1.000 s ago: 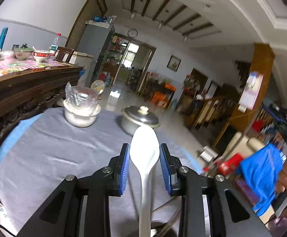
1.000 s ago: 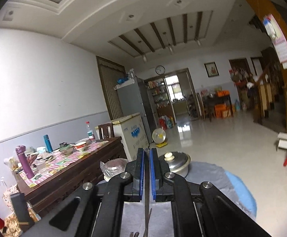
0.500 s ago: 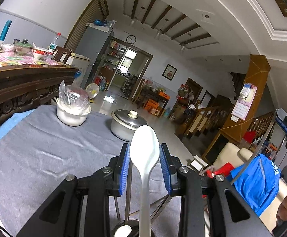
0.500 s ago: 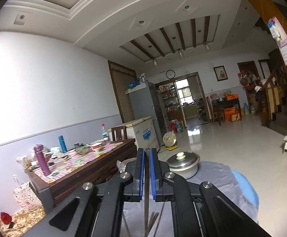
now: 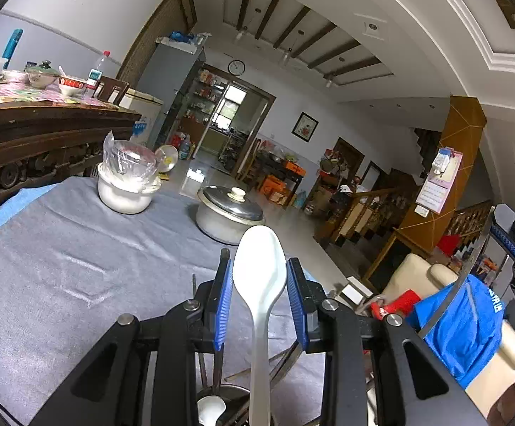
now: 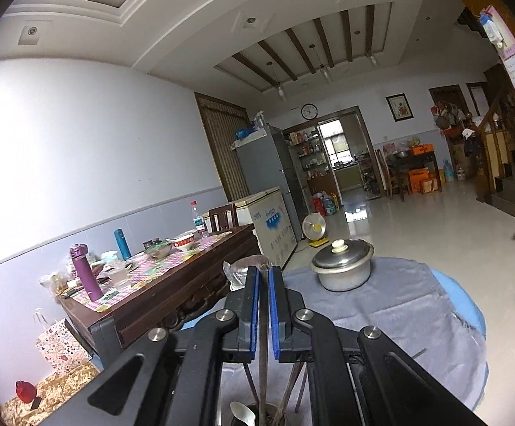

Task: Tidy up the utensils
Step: 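Carry the spoon and chopstick up over the grey cup with both grippers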

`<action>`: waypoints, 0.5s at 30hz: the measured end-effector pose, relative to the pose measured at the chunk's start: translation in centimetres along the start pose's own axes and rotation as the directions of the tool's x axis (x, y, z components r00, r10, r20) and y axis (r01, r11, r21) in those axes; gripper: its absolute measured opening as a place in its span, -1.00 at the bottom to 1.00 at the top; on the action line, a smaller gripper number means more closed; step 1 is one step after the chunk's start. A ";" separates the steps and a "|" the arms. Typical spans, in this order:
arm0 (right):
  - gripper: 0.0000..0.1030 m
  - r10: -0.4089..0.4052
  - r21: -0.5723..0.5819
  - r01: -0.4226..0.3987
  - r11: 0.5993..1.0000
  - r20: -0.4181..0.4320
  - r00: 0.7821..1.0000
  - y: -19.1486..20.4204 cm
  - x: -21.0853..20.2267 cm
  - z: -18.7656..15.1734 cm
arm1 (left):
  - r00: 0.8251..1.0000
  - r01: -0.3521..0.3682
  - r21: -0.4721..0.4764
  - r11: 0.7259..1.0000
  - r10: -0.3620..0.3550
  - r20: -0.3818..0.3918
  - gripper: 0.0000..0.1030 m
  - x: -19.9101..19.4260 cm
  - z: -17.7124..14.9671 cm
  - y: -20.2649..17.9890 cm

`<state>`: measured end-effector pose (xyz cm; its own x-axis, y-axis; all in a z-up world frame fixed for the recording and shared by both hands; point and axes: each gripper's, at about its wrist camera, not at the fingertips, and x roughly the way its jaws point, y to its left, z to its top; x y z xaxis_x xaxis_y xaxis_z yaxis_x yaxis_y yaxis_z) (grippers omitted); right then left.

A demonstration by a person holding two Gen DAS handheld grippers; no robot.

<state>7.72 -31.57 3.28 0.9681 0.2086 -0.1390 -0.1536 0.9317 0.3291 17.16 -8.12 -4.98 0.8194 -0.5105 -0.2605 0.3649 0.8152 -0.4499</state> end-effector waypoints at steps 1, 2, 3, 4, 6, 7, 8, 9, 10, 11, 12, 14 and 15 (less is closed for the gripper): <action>-0.88 -0.004 0.001 0.004 1.000 -0.002 1.000 0.0 0.2 -0.1 | 1.000 -0.004 0.006 1.000 0.004 -0.001 -0.39 0.1 -0.2 -0.1; -0.88 -0.009 0.004 0.009 1.000 -0.007 1.000 0.0 0.3 -0.3 | 1.000 -0.007 0.009 1.000 0.007 -0.007 -0.39 0.4 -0.4 -0.1; -0.88 -0.013 0.006 0.013 1.000 -0.010 1.000 -0.1 0.4 -0.5 | 1.000 -0.011 0.011 1.000 0.011 -0.009 -0.39 0.4 -0.6 -0.2; -0.88 -0.018 0.007 0.018 1.000 -0.013 1.000 -0.1 0.6 -0.7 | 1.000 -0.018 0.013 1.000 0.018 -0.010 -0.39 0.5 -0.8 -0.2; -0.88 -0.022 0.011 0.022 1.000 -0.022 1.000 -0.3 0.9 -1.1 | 1.000 -0.026 0.020 0.999 0.026 -0.011 -0.39 0.5 -1.0 -0.2; -0.88 -0.022 0.014 0.022 1.000 -0.026 0.999 -0.4 1.0 -1.3 | 1.000 -0.030 0.024 0.999 0.030 -0.009 -0.39 0.6 -1.0 -0.3; -0.88 -0.023 0.018 0.023 1.000 -0.031 0.999 -0.5 1.2 -1.4 | 0.999 -0.031 0.027 0.999 0.032 -0.008 -0.39 0.6 -1.1 -0.3; -0.88 -0.025 0.019 0.025 0.999 -0.034 0.999 -0.5 1.3 -1.6 | 0.999 -0.034 0.031 0.999 0.034 -0.008 -0.39 0.6 -1.1 -0.4; -0.88 -0.026 0.020 0.027 0.999 -0.037 0.999 -0.6 1.4 -1.7 | 0.999 -0.036 0.036 0.999 0.037 -0.007 -0.39 0.6 -1.1 -0.5; -0.88 -0.026 0.022 0.027 0.999 -0.041 0.999 -0.6 1.5 -1.8 | 0.999 -0.039 0.041 0.998 0.039 -0.006 -0.39 0.6 -1.2 -0.6; -0.88 -0.027 0.025 0.028 0.999 -0.043 0.999 -0.7 1.6 -1.9 | 0.999 -0.042 0.046 0.998 0.042 -0.006 -0.39 0.6 -1.3 -0.6; -0.88 -0.030 0.031 0.032 0.999 -0.048 0.998 -1.0 1.6 -2.1 | 0.999 -0.051 0.054 0.997 0.051 -0.010 -0.39 0.7 -1.4 -0.9; -0.88 -0.031 0.033 0.033 0.999 -0.050 0.998 -1.0 1.6 -2.1 | 0.999 -0.052 0.054 0.997 0.053 -0.013 -0.39 0.7 -1.5 -0.9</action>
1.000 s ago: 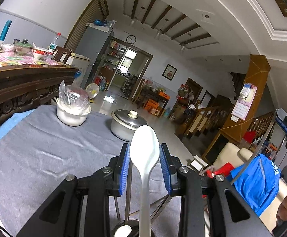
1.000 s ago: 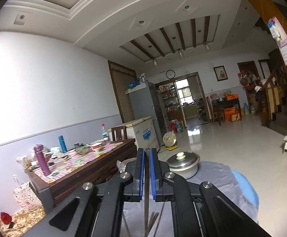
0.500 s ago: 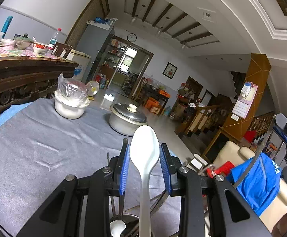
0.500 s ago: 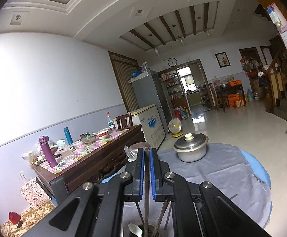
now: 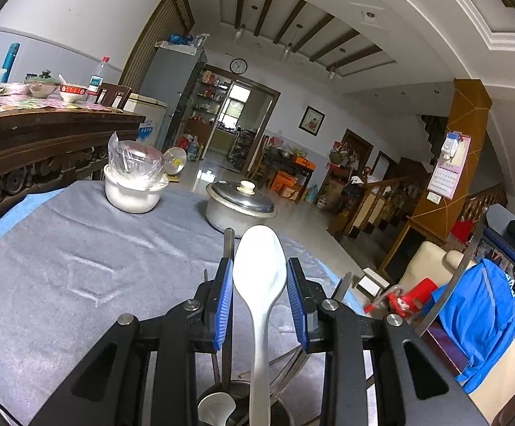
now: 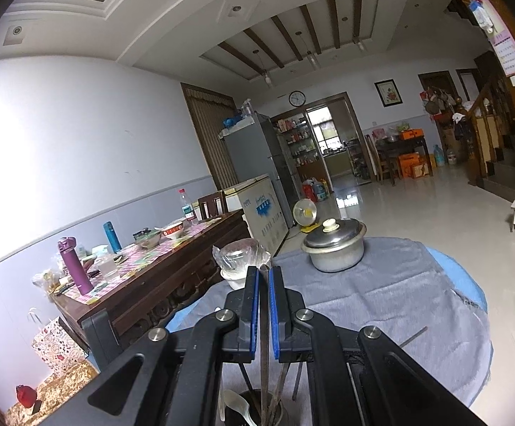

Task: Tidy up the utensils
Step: 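Carry the spoon and chopstick up over the grey cup with both grippers, then open both grippers to drop the spoon and chopstick into the cup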

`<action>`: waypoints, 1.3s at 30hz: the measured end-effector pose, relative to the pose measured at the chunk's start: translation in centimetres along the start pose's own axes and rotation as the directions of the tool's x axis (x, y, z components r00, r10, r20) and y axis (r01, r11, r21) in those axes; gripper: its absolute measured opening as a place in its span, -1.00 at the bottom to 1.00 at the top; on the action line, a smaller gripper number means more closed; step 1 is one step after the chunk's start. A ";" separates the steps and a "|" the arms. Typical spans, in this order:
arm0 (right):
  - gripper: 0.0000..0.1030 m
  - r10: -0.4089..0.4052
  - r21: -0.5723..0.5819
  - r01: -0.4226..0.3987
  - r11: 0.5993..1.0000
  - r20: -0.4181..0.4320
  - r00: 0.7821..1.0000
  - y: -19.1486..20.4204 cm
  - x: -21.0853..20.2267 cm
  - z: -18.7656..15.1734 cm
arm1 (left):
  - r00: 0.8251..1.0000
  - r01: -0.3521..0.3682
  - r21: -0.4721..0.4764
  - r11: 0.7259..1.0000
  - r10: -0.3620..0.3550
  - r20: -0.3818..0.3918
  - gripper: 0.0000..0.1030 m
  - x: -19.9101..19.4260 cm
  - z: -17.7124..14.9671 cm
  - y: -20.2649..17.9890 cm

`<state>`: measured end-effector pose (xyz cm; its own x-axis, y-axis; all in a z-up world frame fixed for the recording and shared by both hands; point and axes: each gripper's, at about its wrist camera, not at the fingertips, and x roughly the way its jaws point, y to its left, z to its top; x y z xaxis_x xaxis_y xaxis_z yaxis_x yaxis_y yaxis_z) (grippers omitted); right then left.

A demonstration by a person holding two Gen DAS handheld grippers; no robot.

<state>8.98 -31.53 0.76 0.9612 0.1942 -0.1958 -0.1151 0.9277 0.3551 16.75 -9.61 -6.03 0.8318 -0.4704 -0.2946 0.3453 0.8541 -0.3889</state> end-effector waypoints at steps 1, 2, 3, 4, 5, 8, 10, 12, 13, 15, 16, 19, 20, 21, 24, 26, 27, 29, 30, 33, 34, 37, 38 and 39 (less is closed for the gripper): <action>-0.88 -0.001 0.004 0.002 1.000 -0.004 1.000 -0.1 0.0 -0.1 | 1.000 -0.002 0.000 1.000 0.002 -0.001 -0.39 0.0 -0.1 0.0; -0.88 -0.003 0.007 0.003 1.000 -0.010 1.000 -0.2 0.1 -0.2 | 1.000 -0.007 0.002 1.000 0.007 -0.003 -0.39 0.0 -0.1 -0.1; -0.88 -0.004 0.009 0.004 1.000 -0.012 1.000 -0.2 0.1 -0.2 | 1.000 -0.007 0.003 1.000 0.007 -0.005 -0.39 0.0 -0.2 0.0; -0.88 -0.003 0.012 0.004 1.000 -0.014 1.000 -0.2 0.1 -0.3 | 1.000 -0.007 0.004 1.000 0.007 -0.007 -0.39 0.0 -0.2 0.0; -0.88 -0.002 0.015 0.002 1.000 -0.018 1.000 -0.2 0.2 -0.3 | 1.000 -0.008 0.005 1.000 0.008 -0.006 -0.39 0.0 -0.3 0.0; -0.88 -0.001 0.013 0.002 1.000 -0.023 1.000 -0.1 0.3 -0.5 | 1.000 -0.007 0.006 1.000 0.007 -0.010 -0.39 0.0 -0.3 0.1; -0.88 0.000 0.017 0.001 1.000 -0.027 1.000 0.0 0.4 -0.7 | 1.000 -0.010 0.005 1.000 0.010 -0.011 -0.39 0.0 -0.4 0.3; -0.88 -0.002 0.021 0.003 1.000 -0.032 0.999 0.0 0.5 -0.9 | 1.000 -0.009 0.001 1.000 0.009 -0.013 -0.39 0.0 -0.3 0.4; -0.88 0.000 0.026 0.001 1.000 -0.036 0.999 -0.1 0.5 -1.0 | 1.000 -0.007 -0.003 1.000 0.007 -0.014 -0.39 0.1 -0.3 0.5; -0.88 -0.001 0.031 0.002 1.000 -0.041 0.999 -0.2 0.6 -1.1 | 1.000 0.003 -0.009 1.000 -0.003 -0.010 -0.39 0.1 -0.2 0.7; -0.88 -0.001 0.033 0.003 0.999 -0.043 0.999 -0.2 0.6 -1.2 | 1.000 0.015 -0.014 1.000 -0.015 -0.009 -0.39 0.1 -0.3 0.8; -0.88 0.001 0.040 0.001 0.999 -0.048 0.999 -0.3 0.7 -1.4 | 0.999 0.042 -0.028 0.999 -0.043 -0.009 -0.39 0.1 -0.5 0.8; -0.88 0.002 0.043 0.000 0.999 -0.051 0.999 -0.3 0.8 -1.4 | 0.999 0.052 -0.033 0.998 -0.052 -0.007 -0.39 0.1 -0.6 0.9; -0.88 0.001 0.043 0.001 0.999 -0.053 0.999 -0.3 0.9 -1.5 | 0.998 0.060 -0.039 0.997 -0.060 -0.005 -0.39 0.1 -0.6 1.0; -0.88 -0.002 0.043 0.005 0.999 -0.061 0.998 -0.3 1.1 -1.7 | 0.997 0.081 -0.067 0.994 -0.081 -0.001 -0.39 0.1 -0.6 1.4; -0.88 -0.001 0.045 0.004 0.999 -0.066 0.998 -0.2 1.2 -1.9 | 0.996 0.090 -0.085 0.992 -0.090 0.005 -0.39 0.0 -0.5 1.7; -0.88 -0.002 0.046 0.005 0.999 -0.067 0.998 -0.2 1.3 -2.0 | 0.996 0.092 -0.091 0.992 -0.091 0.008 -0.39 0.0 -0.4 1.9; -0.88 -0.004 0.049 0.008 0.999 -0.070 0.998 -0.2 1.4 -2.1 | 0.996 0.093 -0.102 0.990 -0.092 0.013 -0.39 0.0 -0.3 2.2; -0.88 -0.005 0.050 0.008 0.999 -0.071 0.997 -0.2 1.5 -2.2 | 0.996 0.094 -0.105 0.990 -0.093 0.015 -0.39 0.0 -0.3 2.2; -0.88 -0.008 0.054 0.012 0.998 -0.070 0.998 -0.3 1.5 -2.3 | 0.995 0.101 -0.113 0.988 -0.099 0.027 -0.39 -0.1 -0.4 2.2; -0.88 -0.009 0.056 0.013 0.998 -0.070 0.998 -0.4 1.4 -2.3 | 0.995 0.101 -0.107 0.989 -0.098 0.036 -0.39 -0.2 -0.4 2.1; -0.88 -0.006 0.069 0.011 0.998 -0.076 0.997 -0.7 1.5 -2.5 | 0.994 0.095 -0.088 0.992 -0.090 0.057 -0.39 -0.4 -0.5 1.6; -0.88 -0.009 0.071 0.014 0.997 -0.078 0.997 -0.8 1.6 -2.5 | 0.994 0.094 -0.080 0.992 -0.089 0.063 -0.39 -0.5 -0.6 1.4; -0.88 -0.009 0.074 0.015 0.997 -0.079 0.997 -0.9 1.6 -2.6 | 0.994 0.094 -0.074 0.993 -0.089 0.066 -0.39 -0.5 -0.7 1.3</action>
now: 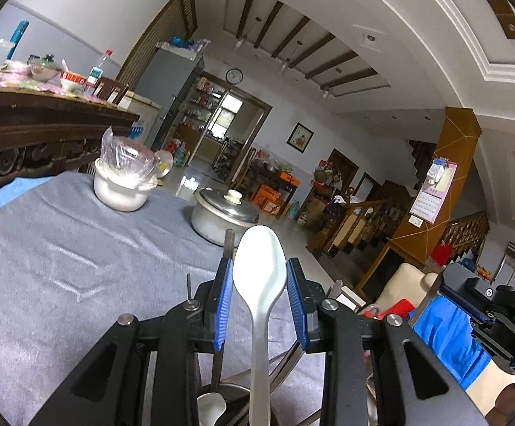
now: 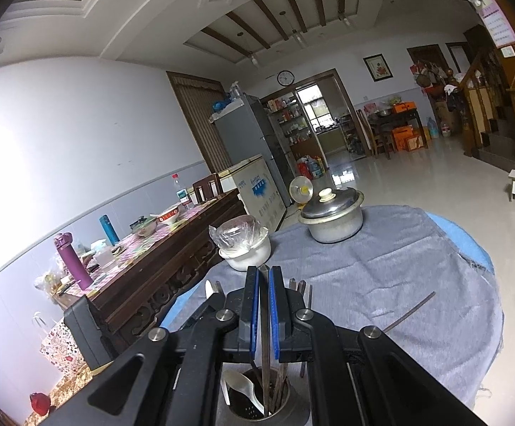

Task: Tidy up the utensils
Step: 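Open both grippers to drop the spoon and chopstick into the cup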

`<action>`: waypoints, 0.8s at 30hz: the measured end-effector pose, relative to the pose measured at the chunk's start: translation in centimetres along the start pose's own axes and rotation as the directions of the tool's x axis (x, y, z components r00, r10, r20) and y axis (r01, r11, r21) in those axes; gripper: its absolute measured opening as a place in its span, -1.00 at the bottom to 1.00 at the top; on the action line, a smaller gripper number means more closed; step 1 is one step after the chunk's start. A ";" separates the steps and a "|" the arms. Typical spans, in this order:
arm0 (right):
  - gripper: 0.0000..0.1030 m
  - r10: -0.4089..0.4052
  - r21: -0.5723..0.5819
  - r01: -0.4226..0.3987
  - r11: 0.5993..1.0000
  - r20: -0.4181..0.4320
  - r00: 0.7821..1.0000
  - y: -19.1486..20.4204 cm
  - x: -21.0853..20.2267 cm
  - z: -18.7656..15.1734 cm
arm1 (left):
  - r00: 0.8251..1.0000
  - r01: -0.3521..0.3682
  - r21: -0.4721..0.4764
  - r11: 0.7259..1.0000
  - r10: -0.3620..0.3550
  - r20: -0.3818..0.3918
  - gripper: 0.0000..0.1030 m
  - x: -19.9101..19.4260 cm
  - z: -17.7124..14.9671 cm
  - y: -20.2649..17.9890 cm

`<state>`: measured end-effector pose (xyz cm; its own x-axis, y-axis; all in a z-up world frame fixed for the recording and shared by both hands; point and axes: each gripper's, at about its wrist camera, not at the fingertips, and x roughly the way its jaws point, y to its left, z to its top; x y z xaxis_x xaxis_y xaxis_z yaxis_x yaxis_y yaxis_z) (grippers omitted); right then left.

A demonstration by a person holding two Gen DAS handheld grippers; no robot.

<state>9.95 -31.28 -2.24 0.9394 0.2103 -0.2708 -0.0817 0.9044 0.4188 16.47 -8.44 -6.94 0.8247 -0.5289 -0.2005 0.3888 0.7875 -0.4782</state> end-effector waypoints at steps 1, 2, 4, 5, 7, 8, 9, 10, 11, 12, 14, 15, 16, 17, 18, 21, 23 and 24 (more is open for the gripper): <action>-0.88 0.001 0.003 -0.001 1.000 -0.002 1.000 0.0 0.0 0.0 | 1.000 -0.002 0.007 1.000 0.002 0.003 -0.39 0.0 -0.1 -0.2; -0.88 0.003 0.007 -0.003 1.000 -0.004 1.000 -0.2 0.0 0.0 | 1.000 -0.008 0.015 1.000 0.008 0.010 -0.39 0.0 -0.2 -0.3; -0.87 0.005 0.011 -0.005 1.000 -0.007 1.000 -0.3 0.1 -0.1 | 1.000 -0.019 0.035 0.999 0.018 0.021 -0.39 0.0 -0.4 -0.5; -0.88 0.005 0.013 -0.005 1.000 -0.010 1.000 -0.4 0.2 -0.1 | 1.000 -0.022 0.041 0.999 0.021 0.023 -0.39 0.0 -0.5 -0.5; -0.88 0.006 0.015 -0.006 1.000 -0.015 1.000 -0.5 0.5 -0.2 | 0.999 -0.032 0.057 0.998 0.030 0.029 -0.39 0.0 -0.6 -0.6; -0.87 0.004 0.015 -0.004 1.000 -0.018 1.000 -0.5 0.6 -0.4 | 0.999 -0.040 0.069 0.997 0.038 0.036 -0.39 0.1 -0.7 -0.6; -0.88 0.004 0.016 -0.003 1.000 -0.023 1.000 -0.5 0.7 -0.5 | 0.998 -0.044 0.074 0.996 0.041 0.039 -0.39 0.1 -0.7 -0.7; -0.87 0.004 0.018 -0.004 1.000 -0.027 1.000 -0.5 0.8 -0.5 | 0.998 -0.046 0.079 0.996 0.043 0.042 -0.39 0.1 -0.8 -0.7; -0.87 0.005 0.021 -0.005 1.000 -0.032 0.999 -0.6 1.0 -0.6 | 0.998 -0.047 0.081 0.996 0.044 0.044 -0.39 0.1 -0.8 -0.7; -0.87 0.006 0.024 -0.006 1.000 -0.035 0.999 -0.6 1.0 -0.7 | 0.998 -0.049 0.084 0.995 0.045 0.045 -0.39 0.2 -0.8 -0.7; -0.87 0.010 0.031 -0.009 0.999 -0.045 0.999 -0.7 1.3 -0.8 | 0.997 -0.058 0.091 0.994 0.054 0.048 -0.39 0.2 -0.9 -0.7; -0.87 0.012 0.035 -0.010 0.999 -0.048 0.999 -0.8 1.4 -0.9 | 0.997 -0.058 0.092 0.994 0.054 0.046 -0.39 0.2 -0.9 -0.7; -0.87 0.013 0.038 -0.011 0.999 -0.050 0.999 -0.8 1.4 -0.9 | 0.998 -0.058 0.089 0.994 0.055 0.045 -0.39 0.1 -0.9 -0.6; -0.87 0.016 0.043 -0.014 0.999 -0.054 0.998 -0.9 1.5 -0.9 | 0.998 -0.058 0.087 0.994 0.055 0.045 -0.39 0.1 -0.8 -0.7; -0.87 0.018 0.045 -0.016 0.999 -0.057 0.998 -0.9 1.5 -1.0 | 0.997 -0.060 0.087 0.994 0.056 0.044 -0.39 0.1 -0.8 -0.6; -0.85 0.020 0.049 -0.017 0.999 -0.062 0.998 -0.8 1.5 -0.9 | 0.997 -0.058 0.081 0.995 0.054 0.048 -0.39 -0.6 -0.5 -0.6; -0.85 0.024 0.058 -0.021 0.998 -0.048 0.999 -1.0 1.1 -0.8 | 0.996 -0.067 0.088 0.994 0.061 0.068 -0.39 -1.4 -0.1 -0.6; -0.84 0.022 0.064 -0.020 0.998 -0.036 0.999 -1.2 0.8 -0.7 | 0.995 -0.070 0.093 0.993 0.064 0.074 -0.39 -1.8 0.1 -0.6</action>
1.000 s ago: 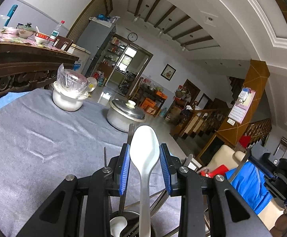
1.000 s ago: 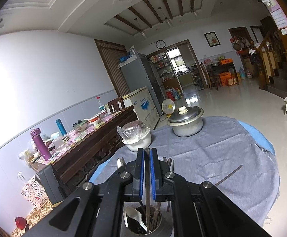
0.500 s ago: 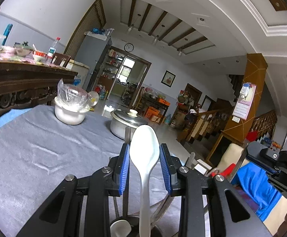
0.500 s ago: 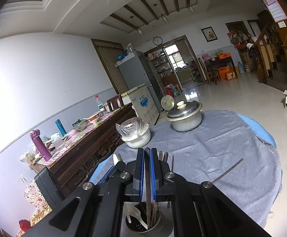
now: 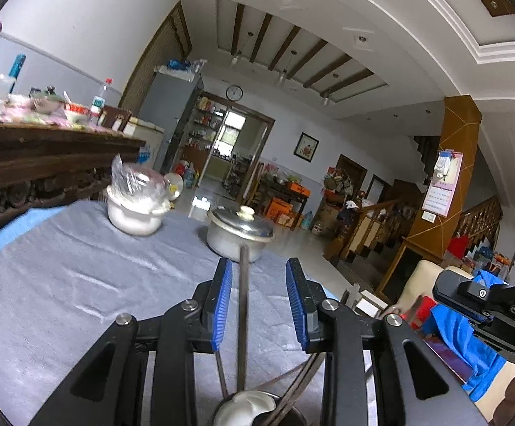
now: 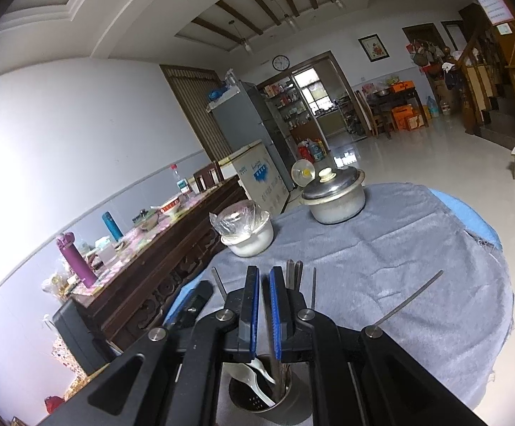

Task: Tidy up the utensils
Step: 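Open both grippers to drop the spoon and chopstick into the cup, then move both open grippers back over the two remaining chopsticks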

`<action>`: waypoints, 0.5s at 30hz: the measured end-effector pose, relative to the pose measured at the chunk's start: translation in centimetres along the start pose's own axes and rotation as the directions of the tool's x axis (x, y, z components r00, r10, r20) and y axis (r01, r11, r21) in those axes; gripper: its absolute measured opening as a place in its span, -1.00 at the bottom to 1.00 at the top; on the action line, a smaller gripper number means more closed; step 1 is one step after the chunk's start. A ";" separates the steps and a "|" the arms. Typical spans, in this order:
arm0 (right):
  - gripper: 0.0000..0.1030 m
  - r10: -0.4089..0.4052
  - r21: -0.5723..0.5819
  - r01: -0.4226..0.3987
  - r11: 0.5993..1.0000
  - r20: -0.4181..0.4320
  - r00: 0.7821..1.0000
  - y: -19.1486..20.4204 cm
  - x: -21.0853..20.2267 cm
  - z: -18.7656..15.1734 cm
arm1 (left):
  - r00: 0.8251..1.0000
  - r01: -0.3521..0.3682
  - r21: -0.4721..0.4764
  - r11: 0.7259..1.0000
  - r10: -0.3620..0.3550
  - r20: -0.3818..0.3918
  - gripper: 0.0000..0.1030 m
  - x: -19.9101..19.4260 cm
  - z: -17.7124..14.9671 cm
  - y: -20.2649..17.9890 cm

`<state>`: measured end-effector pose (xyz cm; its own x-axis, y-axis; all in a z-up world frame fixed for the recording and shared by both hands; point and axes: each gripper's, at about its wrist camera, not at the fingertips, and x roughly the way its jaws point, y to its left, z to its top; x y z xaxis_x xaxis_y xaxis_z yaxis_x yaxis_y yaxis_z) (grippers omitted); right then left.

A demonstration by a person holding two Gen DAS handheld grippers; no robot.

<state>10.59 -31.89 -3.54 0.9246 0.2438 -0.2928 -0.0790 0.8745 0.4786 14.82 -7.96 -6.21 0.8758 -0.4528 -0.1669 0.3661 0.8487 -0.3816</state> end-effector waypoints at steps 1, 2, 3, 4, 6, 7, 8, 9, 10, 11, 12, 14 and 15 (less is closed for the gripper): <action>-0.83 0.002 0.007 -0.002 1.000 0.004 1.000 -0.1 -0.2 0.1 | 1.000 -0.004 0.005 1.000 0.004 0.004 -0.39 -0.3 0.3 0.0; -0.83 0.005 0.019 -0.005 1.000 0.011 1.000 -0.4 -0.4 0.1 | 1.000 -0.016 0.015 1.000 0.016 0.004 -0.37 -0.5 0.5 0.0; -0.83 0.005 0.029 -0.006 1.000 0.016 1.000 -0.6 -0.5 0.2 | 1.000 -0.026 0.028 0.999 0.026 0.001 -0.33 -0.9 0.8 0.0; -0.83 0.005 0.039 -0.006 0.999 0.019 1.000 -0.9 -0.6 0.2 | 0.999 -0.038 0.038 0.999 0.038 -0.005 -0.09 -1.2 0.9 0.1; -0.83 -0.010 0.050 0.009 0.999 0.025 1.000 -1.5 -0.9 0.2 | 0.998 -0.068 0.050 0.996 0.069 -0.006 0.30 -2.0 1.1 0.4; -0.83 -0.023 0.063 0.021 0.998 0.029 0.999 -2.0 -1.0 0.1 | 0.997 -0.077 0.058 0.995 0.077 -0.003 0.35 -2.5 1.2 0.5; -0.83 -0.030 0.076 0.028 0.997 0.028 0.999 -2.5 -1.1 0.0 | 0.997 -0.078 0.064 0.995 0.078 -0.005 0.36 -2.8 1.2 0.8; -0.83 -0.035 0.091 0.033 0.995 0.025 0.999 -3.0 -1.1 -0.1 | 0.996 -0.088 0.077 0.993 0.089 -0.011 0.38 -3.2 1.3 1.0; -0.83 -0.043 0.111 0.041 0.993 0.019 0.999 -3.6 -1.1 -0.3 | 0.994 -0.105 0.091 0.990 0.107 -0.024 0.45 -3.5 1.3 1.2; -0.83 -0.054 0.133 0.053 0.990 0.009 0.998 -4.5 -1.0 -0.5 | 0.993 -0.113 0.099 0.989 0.117 -0.036 0.53 -3.6 1.3 1.5; -0.83 -0.065 0.147 0.064 0.987 0.001 0.998 -5.1 -1.0 -0.7 | 0.991 -0.119 0.102 0.988 0.125 -0.053 0.55 -3.8 1.3 1.9; -0.81 -0.106 0.191 0.111 0.975 -0.036 0.994 -6.8 -0.7 -1.4 | 0.983 -0.151 0.107 0.983 0.161 -0.093 0.58 -4.0 1.1 2.7; -0.80 -0.116 0.217 0.125 0.968 -0.054 0.992 -7.7 -0.5 -1.8 | 0.975 -0.174 0.111 0.978 0.187 -0.117 0.59 -3.9 0.9 3.2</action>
<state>10.05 -37.96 -8.55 0.9060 0.1633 -0.3905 0.1198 0.7860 0.6066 12.84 -3.23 -5.98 0.8859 -0.3150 -0.3406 0.2404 0.9396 -0.2436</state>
